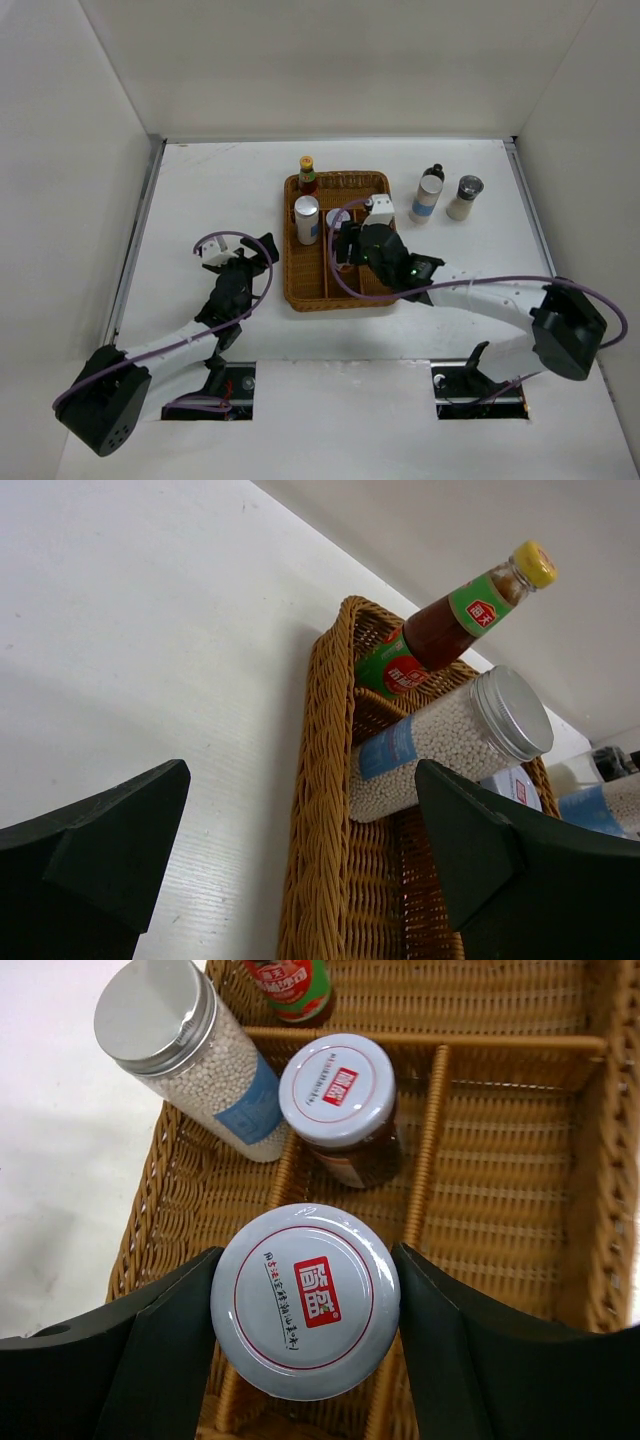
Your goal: Organize the condiment bottles
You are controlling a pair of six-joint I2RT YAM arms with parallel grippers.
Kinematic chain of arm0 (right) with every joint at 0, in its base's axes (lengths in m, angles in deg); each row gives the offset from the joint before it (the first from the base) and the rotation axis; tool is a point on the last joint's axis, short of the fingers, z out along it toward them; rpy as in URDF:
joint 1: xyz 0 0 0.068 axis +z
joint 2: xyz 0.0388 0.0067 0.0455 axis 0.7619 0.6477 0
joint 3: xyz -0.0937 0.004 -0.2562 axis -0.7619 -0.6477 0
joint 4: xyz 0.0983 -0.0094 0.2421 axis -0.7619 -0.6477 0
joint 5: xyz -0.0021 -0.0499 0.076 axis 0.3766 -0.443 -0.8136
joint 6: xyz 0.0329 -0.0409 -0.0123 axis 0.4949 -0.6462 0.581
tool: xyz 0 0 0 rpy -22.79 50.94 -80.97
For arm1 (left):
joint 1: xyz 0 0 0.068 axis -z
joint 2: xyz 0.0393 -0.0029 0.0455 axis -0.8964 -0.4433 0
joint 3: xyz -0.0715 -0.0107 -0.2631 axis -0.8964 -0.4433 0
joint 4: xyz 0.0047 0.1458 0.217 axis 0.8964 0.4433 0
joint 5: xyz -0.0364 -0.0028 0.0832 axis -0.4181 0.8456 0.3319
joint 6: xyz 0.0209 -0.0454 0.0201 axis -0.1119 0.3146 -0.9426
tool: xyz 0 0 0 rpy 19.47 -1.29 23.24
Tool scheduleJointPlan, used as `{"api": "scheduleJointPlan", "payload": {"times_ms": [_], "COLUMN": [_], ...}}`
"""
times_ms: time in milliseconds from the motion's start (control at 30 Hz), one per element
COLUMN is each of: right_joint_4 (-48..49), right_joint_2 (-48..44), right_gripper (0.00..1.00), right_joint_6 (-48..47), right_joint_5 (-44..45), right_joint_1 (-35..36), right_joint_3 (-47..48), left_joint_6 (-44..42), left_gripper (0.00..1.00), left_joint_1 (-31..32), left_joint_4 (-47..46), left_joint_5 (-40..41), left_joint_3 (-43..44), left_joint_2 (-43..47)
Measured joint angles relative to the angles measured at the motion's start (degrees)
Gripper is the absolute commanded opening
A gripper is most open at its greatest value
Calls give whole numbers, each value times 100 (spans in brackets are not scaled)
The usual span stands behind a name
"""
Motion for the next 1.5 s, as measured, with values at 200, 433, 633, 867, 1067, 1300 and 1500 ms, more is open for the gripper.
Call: {"api": "scheduleJointPlan", "payload": {"times_ms": [200,433,633,867,1067,1300,1500], "right_joint_4": [291,328,501,638,459,-96,-212], "right_joint_2": [767,1266,1196,-122,-181,437,857], "right_gripper": [48,63,88,95,100,100,100], "right_joint_6": [-28,-162,-181,-238,-442,-914,-955], "right_joint_5": [-50,203,291,26,310,284,-358], "right_joint_1": [59,260,352,-542,-2387,-3283,-3838], "right_joint_3": [229,234,234,212,367,841,1276], "left_joint_6": [0,0,0,0,0,0,0], "left_gripper": [100,100,100,100,100,100,100], "left_joint_1": [-31,-66,-74,-74,-111,-125,-125], "left_joint_4": [2,2,2,2,0,-7,-15], "left_joint_5": [-4,-13,-28,-94,-155,-232,-378], "left_joint_3": [0,0,0,0,0,0,2], "left_joint_2": [22,22,22,20,20,-24,-256]}}
